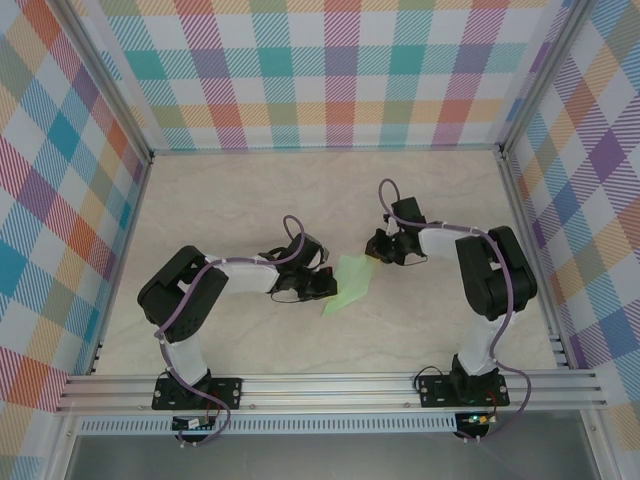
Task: Fold a paper plane with a square sheet of paper (pick it up from the middle)
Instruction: Fourth fold the wing at the center of the table.
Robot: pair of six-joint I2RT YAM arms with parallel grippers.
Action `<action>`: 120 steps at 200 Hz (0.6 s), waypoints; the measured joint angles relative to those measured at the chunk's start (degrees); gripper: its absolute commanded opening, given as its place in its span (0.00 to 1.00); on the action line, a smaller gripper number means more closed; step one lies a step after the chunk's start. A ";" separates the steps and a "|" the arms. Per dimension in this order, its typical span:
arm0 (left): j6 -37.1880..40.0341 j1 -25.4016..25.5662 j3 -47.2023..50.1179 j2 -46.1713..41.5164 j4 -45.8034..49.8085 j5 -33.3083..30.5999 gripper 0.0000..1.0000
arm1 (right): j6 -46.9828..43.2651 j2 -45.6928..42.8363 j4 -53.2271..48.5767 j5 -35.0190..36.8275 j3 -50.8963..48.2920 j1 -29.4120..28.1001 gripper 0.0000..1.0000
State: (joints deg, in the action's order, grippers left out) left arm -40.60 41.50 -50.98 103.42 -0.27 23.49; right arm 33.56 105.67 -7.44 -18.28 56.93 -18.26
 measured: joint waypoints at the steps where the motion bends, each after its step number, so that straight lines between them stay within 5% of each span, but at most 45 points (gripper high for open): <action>1: 0.02 0.00 -0.02 0.00 0.02 0.00 0.00 | -0.02 0.00 -0.02 0.07 0.07 0.04 0.14; 55: -0.02 0.00 -0.26 0.13 0.17 0.00 0.00 | 0.52 -7.96 0.83 -0.02 -2.95 0.26 0.15; 120: -0.02 0.00 -0.33 0.15 0.17 -0.02 0.00 | 6.49 -12.22 3.89 -3.69 -10.51 -10.10 0.14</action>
State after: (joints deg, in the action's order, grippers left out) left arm -40.62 41.50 -51.31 103.57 -0.10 23.46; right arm 40.05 93.45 -3.55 -21.98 46.41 -28.36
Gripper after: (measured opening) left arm 0.046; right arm 0.141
